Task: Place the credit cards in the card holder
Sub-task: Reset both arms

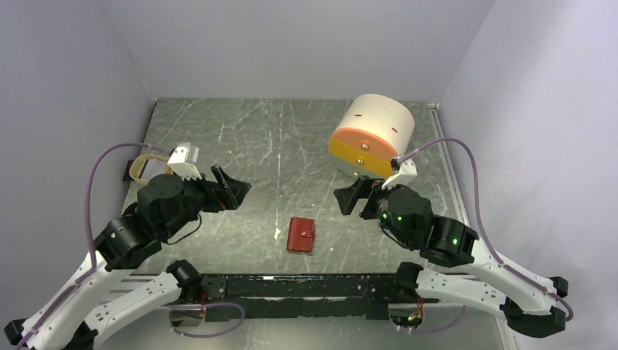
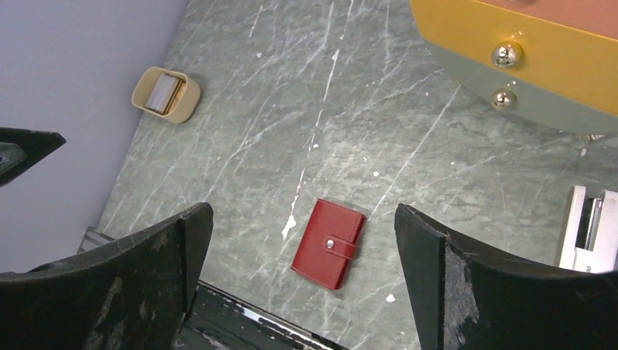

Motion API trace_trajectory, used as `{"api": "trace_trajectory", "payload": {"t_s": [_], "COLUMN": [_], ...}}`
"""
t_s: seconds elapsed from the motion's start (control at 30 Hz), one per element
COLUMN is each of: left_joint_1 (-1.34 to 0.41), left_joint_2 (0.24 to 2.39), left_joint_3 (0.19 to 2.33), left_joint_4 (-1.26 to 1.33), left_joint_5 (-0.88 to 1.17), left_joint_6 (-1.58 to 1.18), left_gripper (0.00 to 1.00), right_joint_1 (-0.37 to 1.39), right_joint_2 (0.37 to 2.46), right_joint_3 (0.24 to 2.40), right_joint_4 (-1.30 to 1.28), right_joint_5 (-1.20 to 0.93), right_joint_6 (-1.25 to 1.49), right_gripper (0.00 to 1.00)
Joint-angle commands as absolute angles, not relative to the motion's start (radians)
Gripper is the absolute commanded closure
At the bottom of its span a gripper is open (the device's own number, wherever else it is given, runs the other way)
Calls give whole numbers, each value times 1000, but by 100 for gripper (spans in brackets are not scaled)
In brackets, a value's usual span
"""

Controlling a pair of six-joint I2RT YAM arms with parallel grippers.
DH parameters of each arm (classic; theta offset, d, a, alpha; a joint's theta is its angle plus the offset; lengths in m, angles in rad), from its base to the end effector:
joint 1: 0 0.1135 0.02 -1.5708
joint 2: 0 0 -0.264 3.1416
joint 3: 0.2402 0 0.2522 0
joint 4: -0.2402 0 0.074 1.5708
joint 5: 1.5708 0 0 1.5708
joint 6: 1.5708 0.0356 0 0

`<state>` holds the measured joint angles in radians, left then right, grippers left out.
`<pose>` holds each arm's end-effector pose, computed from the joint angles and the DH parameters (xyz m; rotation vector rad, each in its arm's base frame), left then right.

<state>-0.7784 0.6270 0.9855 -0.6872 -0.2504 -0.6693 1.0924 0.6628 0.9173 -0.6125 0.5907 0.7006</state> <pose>0.0897 -0.0760 0.3755 -0.0691 1.9582 -0.7407 0.0778 0.1070 0.3594 0.0232 1.9201 0.6610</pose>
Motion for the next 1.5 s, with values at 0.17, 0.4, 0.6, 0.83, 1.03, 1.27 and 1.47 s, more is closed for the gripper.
{"api": "trace_trajectory", "payload": {"t_s": [0.17,0.4,0.6,0.83,1.03,1.27,1.47], "left_joint_1": [-783,-784,-783,-783,-783,-784,-784], "left_joint_2": [614,641,666,675,698,699,713], "left_joint_3": [993,1010,1027,1010,1019,972,969], "left_joint_4": [-664,-663,-664,-628,-637,-606,-608], "left_joint_5": [-247,-253,-261,-232,-232,-219,-230], "left_joint_6": [-670,-653,-647,-639,-639,-651,-649], "left_gripper": [2,2,2,2,2,2,2], "right_joint_1": [1090,1090,1090,1090,1089,1090,1090], "right_joint_2": [652,660,644,638,633,632,664], "right_joint_3": [922,950,942,922,917,889,909], "right_joint_4": [-621,-624,-607,-596,-593,-583,-609], "right_joint_5": [635,648,665,660,655,634,639], "right_joint_6": [732,715,712,721,723,705,715], "right_gripper": [1,1,1,1,1,1,1]}}
